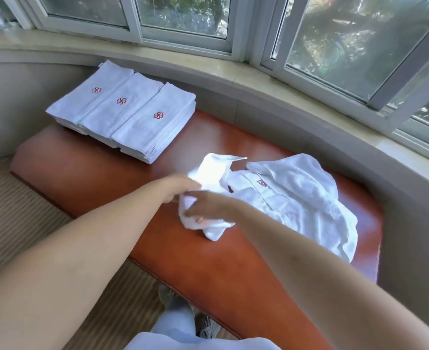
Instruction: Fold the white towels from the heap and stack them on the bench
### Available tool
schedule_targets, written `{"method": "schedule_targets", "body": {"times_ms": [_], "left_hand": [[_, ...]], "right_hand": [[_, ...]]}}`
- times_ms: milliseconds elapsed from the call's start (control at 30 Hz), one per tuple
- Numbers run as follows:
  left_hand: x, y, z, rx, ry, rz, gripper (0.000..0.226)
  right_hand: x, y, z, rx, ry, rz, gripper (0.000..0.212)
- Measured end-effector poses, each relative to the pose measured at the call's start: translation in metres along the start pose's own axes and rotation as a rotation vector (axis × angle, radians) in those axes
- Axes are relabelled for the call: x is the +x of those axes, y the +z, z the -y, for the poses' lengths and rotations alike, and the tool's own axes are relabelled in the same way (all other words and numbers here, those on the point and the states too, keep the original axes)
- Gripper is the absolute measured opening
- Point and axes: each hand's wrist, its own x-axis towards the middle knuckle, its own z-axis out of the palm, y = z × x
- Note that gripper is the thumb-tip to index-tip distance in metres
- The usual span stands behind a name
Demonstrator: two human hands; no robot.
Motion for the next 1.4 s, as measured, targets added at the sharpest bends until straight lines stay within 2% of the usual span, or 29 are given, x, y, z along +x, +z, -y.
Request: {"method": "schedule_targets", "body": {"times_ms": [67,133,233,367,567,600,700,800,867,900,967,1033,1100,1133,1167,1233,1267,1300,1333,1400], "left_hand": [[0.012,-0.001,0.033,0.038,-0.075,-0.106,0.031],[0.018,-0.006,0.061,0.066,-0.141,-0.173,0.034],[0.025,-0.010,0.084,0.195,-0.154,-0.230,0.037],[0.030,-0.002,0.079,0.275,-0.114,-0.264,0.034],[0.042,-0.016,0.093,0.326,-0.077,-0.323,0.036],[0.046,-0.022,0.102,0.318,-0.088,-0.329,0.033],[0.053,-0.033,0.126,0.315,-0.120,-0.342,0.021],[0.066,-0.045,0.148,0.310,-0.162,-0.331,0.015],[0.073,-0.053,0.162,0.313,-0.184,-0.310,0.014],[0.076,-0.056,0.168,0.310,-0.193,-0.299,0.013],[0.083,-0.062,0.179,0.284,-0.207,-0.281,0.010],[0.088,-0.067,0.184,0.238,-0.217,-0.293,0.013],[0.093,-0.074,0.185,0.165,-0.212,-0.341,0.024],[0.094,-0.076,0.184,0.138,-0.205,-0.366,0.029],[0.096,-0.078,0.182,0.127,-0.204,-0.386,0.033],[0.098,-0.078,0.180,0.142,-0.213,-0.407,0.037],[0.099,-0.077,0.180,0.159,-0.215,-0.410,0.038],[0.100,-0.075,0.181,0.175,-0.215,-0.408,0.038],[0.102,-0.073,0.182,0.188,-0.211,-0.406,0.037],[0.106,-0.071,0.186,0.213,-0.196,-0.406,0.036]], "right_hand": [[0.003,0.028,-0.019,0.093,0.142,0.231,0.048],[0.001,0.037,-0.042,0.052,0.206,0.258,0.038],[-0.005,0.035,-0.076,-0.009,0.302,0.129,0.035],[-0.007,0.019,-0.106,0.056,0.381,-0.033,0.030],[0.009,0.001,-0.134,0.275,0.444,-0.440,0.013],[0.015,0.000,-0.137,0.294,0.454,-0.505,0.014],[0.029,-0.003,-0.143,0.317,0.459,-0.652,0.037],[0.051,-0.002,-0.149,0.210,0.400,-0.578,0.059],[0.068,0.000,-0.153,-0.061,0.372,-0.473,0.066],[0.075,0.004,-0.154,-0.215,0.357,-0.419,0.064],[0.086,0.009,-0.152,-0.421,0.300,-0.390,0.043],[0.091,0.011,-0.147,-0.464,0.224,-0.440,0.027],[0.087,0.009,-0.143,-0.433,0.150,-0.440,0.024],[0.083,0.007,-0.142,-0.422,0.155,-0.349,0.026],[0.078,0.006,-0.141,-0.440,0.199,-0.167,0.030],[0.067,0.013,-0.139,-0.404,0.420,0.314,0.042],[0.063,0.019,-0.143,-0.307,0.537,0.473,0.044],[0.061,0.023,-0.150,-0.199,0.600,0.514,0.041],[0.060,0.024,-0.159,-0.125,0.612,0.457,0.035],[0.065,0.021,-0.176,-0.080,0.559,0.147,0.027]]}}
